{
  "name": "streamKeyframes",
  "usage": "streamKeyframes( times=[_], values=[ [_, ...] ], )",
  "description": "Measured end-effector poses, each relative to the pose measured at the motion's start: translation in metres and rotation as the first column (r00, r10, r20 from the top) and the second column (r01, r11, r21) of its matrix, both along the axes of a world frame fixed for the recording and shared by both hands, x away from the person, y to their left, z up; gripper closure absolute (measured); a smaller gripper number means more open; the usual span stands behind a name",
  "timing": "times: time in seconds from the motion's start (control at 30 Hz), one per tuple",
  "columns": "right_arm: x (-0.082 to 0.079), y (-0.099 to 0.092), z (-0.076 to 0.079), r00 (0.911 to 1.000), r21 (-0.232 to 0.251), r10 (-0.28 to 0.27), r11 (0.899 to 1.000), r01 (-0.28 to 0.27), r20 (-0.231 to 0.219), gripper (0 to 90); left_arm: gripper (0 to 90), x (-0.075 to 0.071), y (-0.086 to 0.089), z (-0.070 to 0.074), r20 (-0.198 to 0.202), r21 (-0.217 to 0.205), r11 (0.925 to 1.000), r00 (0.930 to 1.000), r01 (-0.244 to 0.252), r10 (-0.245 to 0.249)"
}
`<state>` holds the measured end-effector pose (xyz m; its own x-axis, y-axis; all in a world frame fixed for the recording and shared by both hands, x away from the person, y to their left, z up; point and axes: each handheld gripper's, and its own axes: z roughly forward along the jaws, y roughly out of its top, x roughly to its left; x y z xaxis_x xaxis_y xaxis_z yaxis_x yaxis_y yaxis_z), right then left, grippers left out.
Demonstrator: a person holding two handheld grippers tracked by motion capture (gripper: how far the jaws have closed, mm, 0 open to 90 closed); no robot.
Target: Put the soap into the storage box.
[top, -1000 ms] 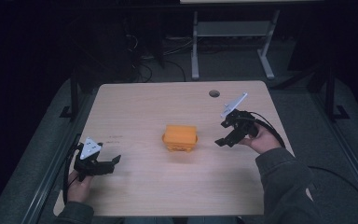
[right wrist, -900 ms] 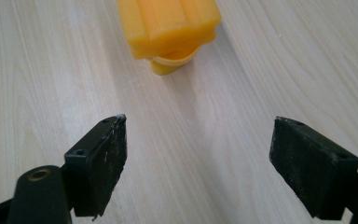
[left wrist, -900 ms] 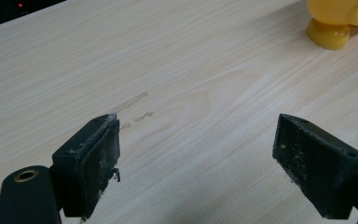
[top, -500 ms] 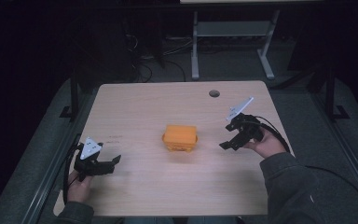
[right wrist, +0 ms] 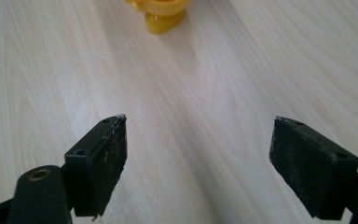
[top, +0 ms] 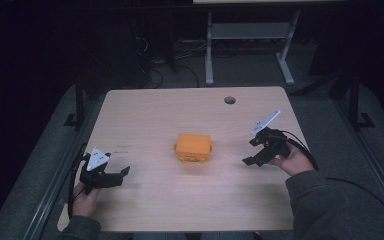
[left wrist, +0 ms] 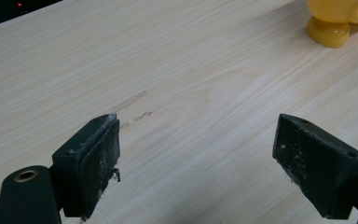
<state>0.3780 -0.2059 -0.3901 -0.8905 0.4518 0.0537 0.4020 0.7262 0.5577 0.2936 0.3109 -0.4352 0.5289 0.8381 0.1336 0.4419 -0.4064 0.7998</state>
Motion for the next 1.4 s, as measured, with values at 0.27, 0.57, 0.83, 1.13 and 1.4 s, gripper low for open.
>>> streamKeyframes(
  times=[0.27, 0.57, 0.83, 1.13, 1.4],
  values=[
    [-0.007, -0.009, -0.009, 0.9993, 0.017, -0.029, 0.999, 0.030, -0.021, 18.5, 14.0, 0.000, 0.000, 0.000, 0.000, 0.006, 1.0000, 1.0000, 0.003, -0.003],
    [-0.015, -0.020, -0.017, 0.9978, 0.032, -0.058, 0.998, 0.059, -0.034, 18.6, 14.1, 0.000, -0.001, -0.001, -0.001, 0.002, 1.0000, 1.0000, 0.001, -0.001],
    [-0.024, -0.030, -0.024, 0.9963, 0.040, -0.076, 0.996, 0.078, -0.041, 18.9, 14.1, 0.000, -0.002, -0.001, -0.002, 0.006, 1.0000, 1.0000, 0.003, -0.003],
    [-0.036, -0.041, -0.033, 0.9944, 0.056, -0.098, 0.993, 0.100, -0.039, 19.4, 14.1, 0.000, -0.003, -0.002, 0.002, 0.004, 1.0000, 1.0000, 0.007, -0.007],
    [-0.051, -0.051, -0.043, 0.9922, 0.067, -0.118, 0.991, 0.120, -0.040, 19.3, 14.1, 0.000, -0.003, -0.001, -0.003, 0.020, 0.9997, 0.9999, 0.016, -0.016]
  ],
)
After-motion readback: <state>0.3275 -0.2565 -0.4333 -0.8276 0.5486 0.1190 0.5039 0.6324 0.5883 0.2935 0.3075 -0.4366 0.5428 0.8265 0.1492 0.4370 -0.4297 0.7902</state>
